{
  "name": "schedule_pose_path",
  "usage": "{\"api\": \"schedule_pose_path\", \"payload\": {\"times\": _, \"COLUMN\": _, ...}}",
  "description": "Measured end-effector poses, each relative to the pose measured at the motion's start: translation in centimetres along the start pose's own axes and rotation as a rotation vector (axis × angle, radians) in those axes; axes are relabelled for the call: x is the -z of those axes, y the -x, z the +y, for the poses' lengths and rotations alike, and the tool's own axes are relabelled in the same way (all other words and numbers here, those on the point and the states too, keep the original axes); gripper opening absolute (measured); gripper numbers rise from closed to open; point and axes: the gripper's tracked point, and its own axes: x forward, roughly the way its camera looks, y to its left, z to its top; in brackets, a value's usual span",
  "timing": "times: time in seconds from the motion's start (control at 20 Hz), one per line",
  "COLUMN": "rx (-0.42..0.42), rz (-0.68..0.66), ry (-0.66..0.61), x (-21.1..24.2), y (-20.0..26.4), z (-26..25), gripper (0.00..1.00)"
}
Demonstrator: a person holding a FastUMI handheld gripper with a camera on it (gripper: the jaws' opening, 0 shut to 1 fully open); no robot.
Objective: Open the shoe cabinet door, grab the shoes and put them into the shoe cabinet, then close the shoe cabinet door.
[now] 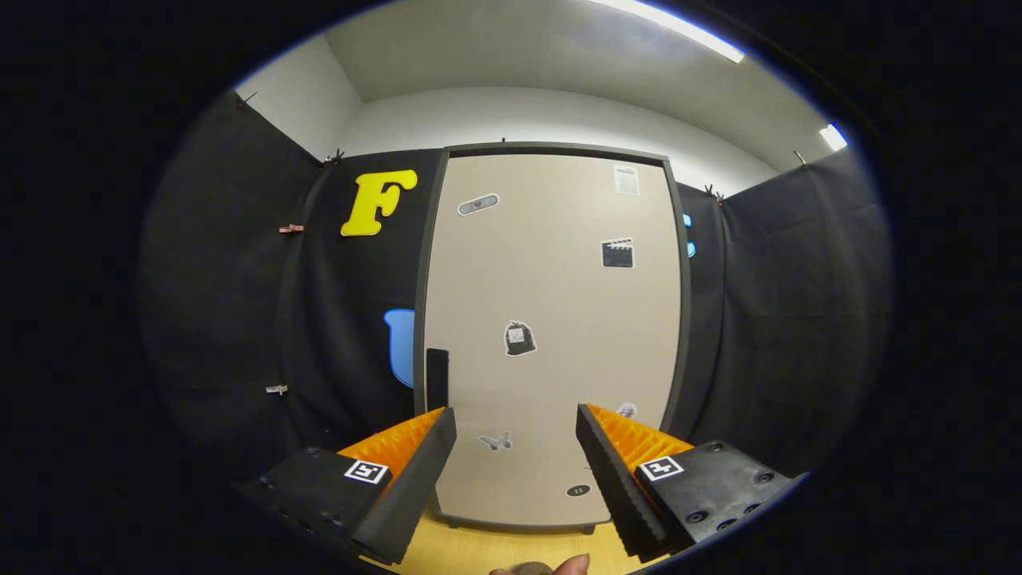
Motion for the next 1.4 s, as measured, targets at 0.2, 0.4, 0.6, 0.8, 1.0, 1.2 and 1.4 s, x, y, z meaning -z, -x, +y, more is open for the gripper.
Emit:
{"api": "schedule_pose_path", "payload": {"times": 0.2, "rx": -0.019, "rz": 0.023, "ry": -0.014, "x": 1.0, "y": -3.9, "z": 2.7, "gripper": 0.97}}
{"api": "schedule_pose_path", "payload": {"times": 0.4, "rx": -0.021, "rz": 0.053, "ry": -0.019, "x": 3.0, "y": -7.8, "z": 4.5, "gripper": 0.97}}
{"api": "schedule_pose_path", "payload": {"times": 0.6, "rx": 0.008, "rz": 0.08, "ry": 0.003, "x": 5.4, "y": -11.8, "z": 5.2, "gripper": 0.98}}
{"api": "schedule_pose_path", "payload": {"times": 0.8, "rx": -0.013, "rz": 0.113, "ry": -0.02, "x": 7.6, "y": -14.2, "z": 6.8, "gripper": 0.98}}
{"api": "schedule_pose_path", "payload": {"times": 1.0, "rx": 0.013, "rz": 0.101, "ry": -0.011, "x": 8.4, "y": -14.7, "z": 7.0, "gripper": 0.9}}
{"api": "schedule_pose_path", "payload": {"times": 1.2, "rx": 0.037, "rz": 0.106, "ry": -0.09, "x": 8.5, "y": -15.3, "z": 6.8, "gripper": 0.86}}
{"api": "schedule_pose_path", "payload": {"times": 1.4, "rx": 0.024, "rz": 0.118, "ry": -0.137, "x": 8.3, "y": -16.3, "z": 8.0, "gripper": 0.67}}
